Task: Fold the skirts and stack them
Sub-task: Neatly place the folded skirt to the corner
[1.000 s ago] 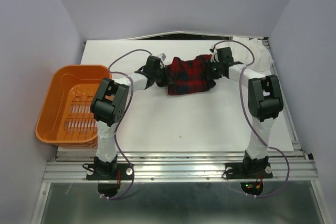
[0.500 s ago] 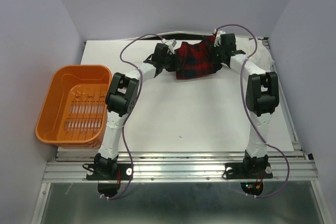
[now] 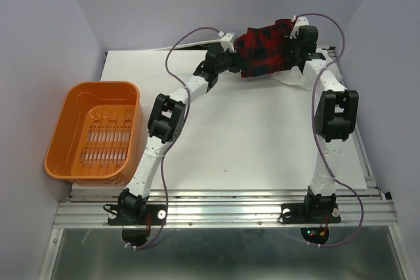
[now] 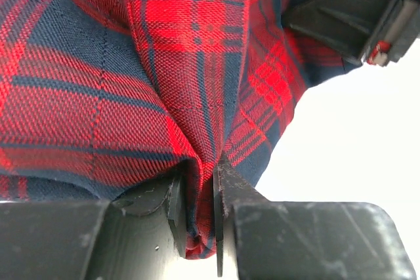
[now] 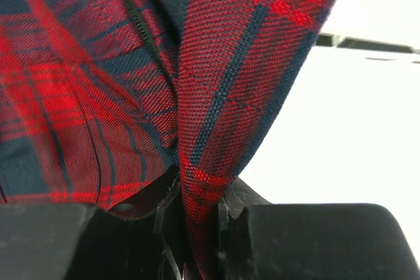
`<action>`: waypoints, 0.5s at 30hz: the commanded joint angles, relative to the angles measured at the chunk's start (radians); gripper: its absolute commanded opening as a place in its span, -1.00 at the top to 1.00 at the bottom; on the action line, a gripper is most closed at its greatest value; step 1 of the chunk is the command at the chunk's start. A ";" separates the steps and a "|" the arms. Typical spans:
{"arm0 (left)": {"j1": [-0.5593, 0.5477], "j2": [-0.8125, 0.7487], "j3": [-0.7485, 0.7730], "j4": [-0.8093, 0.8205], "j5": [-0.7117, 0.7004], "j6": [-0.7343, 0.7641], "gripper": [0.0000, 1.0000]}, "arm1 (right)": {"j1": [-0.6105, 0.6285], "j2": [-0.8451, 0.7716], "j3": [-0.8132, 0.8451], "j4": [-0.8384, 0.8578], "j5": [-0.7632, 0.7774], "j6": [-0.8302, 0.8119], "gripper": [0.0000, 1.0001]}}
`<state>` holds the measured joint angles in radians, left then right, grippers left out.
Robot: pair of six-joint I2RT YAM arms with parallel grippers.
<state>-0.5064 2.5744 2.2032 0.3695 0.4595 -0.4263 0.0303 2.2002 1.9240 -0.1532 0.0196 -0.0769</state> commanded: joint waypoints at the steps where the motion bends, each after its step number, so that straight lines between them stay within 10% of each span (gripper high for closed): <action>1: -0.035 0.075 0.141 0.196 0.019 -0.072 1.00 | -0.079 -0.017 0.105 0.141 0.095 -0.035 0.99; 15: -0.158 0.328 0.394 0.401 -0.326 -0.161 1.00 | -0.225 0.079 0.110 0.230 0.184 -0.064 0.99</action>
<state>-0.6598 2.9017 2.4886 0.6411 0.2489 -0.5930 -0.1104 2.2562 1.9575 -0.1375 0.0513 -0.1169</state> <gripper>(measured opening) 0.253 0.221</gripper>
